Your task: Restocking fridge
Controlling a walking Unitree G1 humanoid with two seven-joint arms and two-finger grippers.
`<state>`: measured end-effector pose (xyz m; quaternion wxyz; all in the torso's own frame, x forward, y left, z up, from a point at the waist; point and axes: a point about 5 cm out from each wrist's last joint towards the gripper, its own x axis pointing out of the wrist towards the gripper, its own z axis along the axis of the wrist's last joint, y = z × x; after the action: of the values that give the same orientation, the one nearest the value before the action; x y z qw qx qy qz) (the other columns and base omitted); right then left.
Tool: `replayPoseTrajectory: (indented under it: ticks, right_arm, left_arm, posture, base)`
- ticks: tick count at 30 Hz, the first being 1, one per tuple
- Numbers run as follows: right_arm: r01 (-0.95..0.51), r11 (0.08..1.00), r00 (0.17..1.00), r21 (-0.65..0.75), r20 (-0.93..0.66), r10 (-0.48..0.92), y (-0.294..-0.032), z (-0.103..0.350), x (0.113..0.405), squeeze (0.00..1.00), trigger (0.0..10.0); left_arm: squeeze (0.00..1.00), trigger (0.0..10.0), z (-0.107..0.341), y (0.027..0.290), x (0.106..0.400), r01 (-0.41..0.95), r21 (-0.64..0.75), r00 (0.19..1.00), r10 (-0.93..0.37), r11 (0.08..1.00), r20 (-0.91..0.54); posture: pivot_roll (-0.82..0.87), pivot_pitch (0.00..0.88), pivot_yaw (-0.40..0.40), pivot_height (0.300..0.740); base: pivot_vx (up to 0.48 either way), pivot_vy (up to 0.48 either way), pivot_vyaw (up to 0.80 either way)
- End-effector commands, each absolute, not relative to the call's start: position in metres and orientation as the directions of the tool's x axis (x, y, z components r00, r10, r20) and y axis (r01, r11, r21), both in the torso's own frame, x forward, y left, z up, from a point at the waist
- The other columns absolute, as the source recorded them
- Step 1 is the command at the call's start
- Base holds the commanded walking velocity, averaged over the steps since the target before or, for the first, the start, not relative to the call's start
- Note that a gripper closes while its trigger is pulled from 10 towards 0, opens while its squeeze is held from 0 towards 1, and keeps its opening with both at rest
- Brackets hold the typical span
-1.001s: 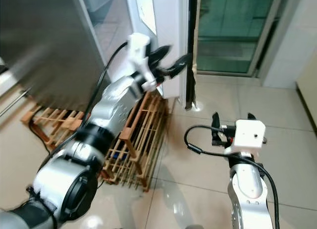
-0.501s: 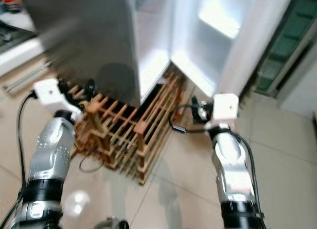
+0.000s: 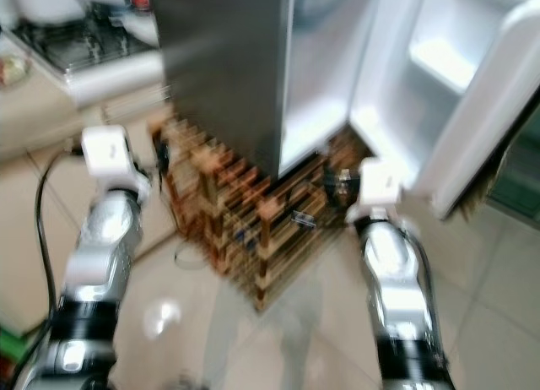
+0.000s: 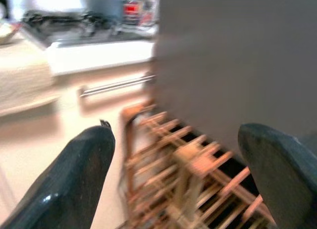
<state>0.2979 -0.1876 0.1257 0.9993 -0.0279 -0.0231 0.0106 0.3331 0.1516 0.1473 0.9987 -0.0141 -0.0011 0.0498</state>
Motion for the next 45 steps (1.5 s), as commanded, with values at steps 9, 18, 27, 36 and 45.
replayPoseTrajectory:
  ticks: [9,18,27,36,45]
  right_arm:
    - [-0.007,0.995,0.998,-0.098,0.059,0.013,-0.193,0.128,0.293,0.00,10.0]
    - [-0.002,0.994,0.999,-0.110,0.046,0.007,-0.193,0.124,0.292,0.00,10.0]
    - [0.058,0.993,0.997,-0.101,0.049,-0.053,-0.210,0.125,0.287,0.00,10.0]
    - [0.225,0.950,0.972,-0.216,-0.009,-0.233,-0.276,0.119,0.277,0.00,10.0]
    - [0.369,0.886,0.927,-0.282,0.036,-0.374,-0.325,0.138,0.270,0.00,10.0]
  left_arm:
    - [0.00,10.0,0.142,0.147,0.338,-0.124,-0.047,0.991,0.122,0.991,-0.047]
    - [0.00,10.0,0.144,0.151,0.340,-0.162,-0.049,0.987,0.161,0.986,-0.027]
    - [0.00,10.0,0.143,0.150,0.340,-0.144,-0.057,0.989,0.143,0.988,-0.028]
    - [0.00,10.0,0.141,0.150,0.338,-0.130,-0.060,0.991,0.128,0.990,-0.040]
    - [0.00,10.0,0.141,0.151,0.338,-0.119,-0.047,0.992,0.116,0.992,-0.049]
  posture:
    - [-0.08,0.000,0.049,0.740]
    - [-0.09,0.000,0.062,0.740]
    - [-0.09,0.000,0.074,0.740]
    - [-0.09,0.000,0.085,0.740]
    - [-0.09,0.000,0.112,0.740]
  base:
    - [0.379,-0.288,0.57]
    - [0.330,-0.112,0.25]
    - [0.000,0.000,0.00]
    - [0.000,0.000,0.00]
    - [0.000,0.000,0.00]
